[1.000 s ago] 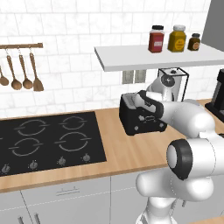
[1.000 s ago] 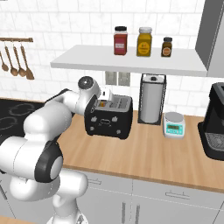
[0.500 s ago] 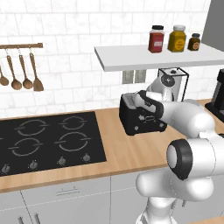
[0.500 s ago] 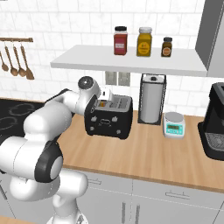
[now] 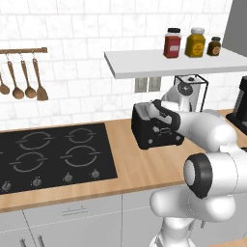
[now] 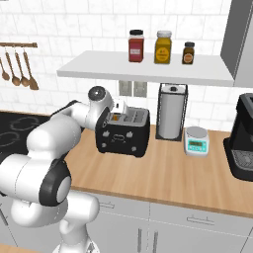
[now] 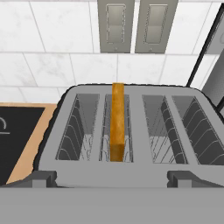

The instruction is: Start the toaster. Once the lever pops up, take the bread to the plate on the dining counter.

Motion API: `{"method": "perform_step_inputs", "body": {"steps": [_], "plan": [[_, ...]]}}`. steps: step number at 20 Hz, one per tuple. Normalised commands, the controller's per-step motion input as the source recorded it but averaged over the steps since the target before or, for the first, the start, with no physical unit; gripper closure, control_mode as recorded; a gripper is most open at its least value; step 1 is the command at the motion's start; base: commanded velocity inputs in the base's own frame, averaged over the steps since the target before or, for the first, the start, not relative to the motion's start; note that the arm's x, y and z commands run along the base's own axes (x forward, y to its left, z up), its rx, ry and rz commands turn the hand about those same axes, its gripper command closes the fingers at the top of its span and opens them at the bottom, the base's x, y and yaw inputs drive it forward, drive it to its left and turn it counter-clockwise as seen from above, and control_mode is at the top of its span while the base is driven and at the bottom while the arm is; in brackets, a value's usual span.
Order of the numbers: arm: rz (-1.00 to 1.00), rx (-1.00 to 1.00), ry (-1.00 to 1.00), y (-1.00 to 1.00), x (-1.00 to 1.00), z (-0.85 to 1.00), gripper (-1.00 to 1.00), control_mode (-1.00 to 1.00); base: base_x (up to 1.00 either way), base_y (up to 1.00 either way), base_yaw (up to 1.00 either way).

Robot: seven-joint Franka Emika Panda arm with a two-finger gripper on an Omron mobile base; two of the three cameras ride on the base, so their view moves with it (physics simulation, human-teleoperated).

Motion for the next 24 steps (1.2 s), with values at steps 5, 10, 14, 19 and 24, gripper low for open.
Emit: {"method": "perform_step_inputs", "body": {"steps": [5, 10, 14, 19, 24], "plan": [[0.0, 0.0, 0.0, 0.0, 0.0, 0.0, -1.0, -1.0, 0.0, 0.0, 0.0], [0.0, 0.0, 0.0, 0.0, 0.0, 0.0, -1.0, -1.0, 0.0, 0.0, 0.0], [0.0, 0.0, 0.0, 0.0, 0.0, 0.0, -1.0, -1.0, 0.0, 0.0, 0.0], [0.0, 0.0, 0.0, 0.0, 0.0, 0.0, -1.0, -1.0, 0.0, 0.0, 0.0], [0.0, 0.0, 0.0, 0.0, 0.0, 0.0, -1.0, -1.0, 0.0, 0.0, 0.0]]}}
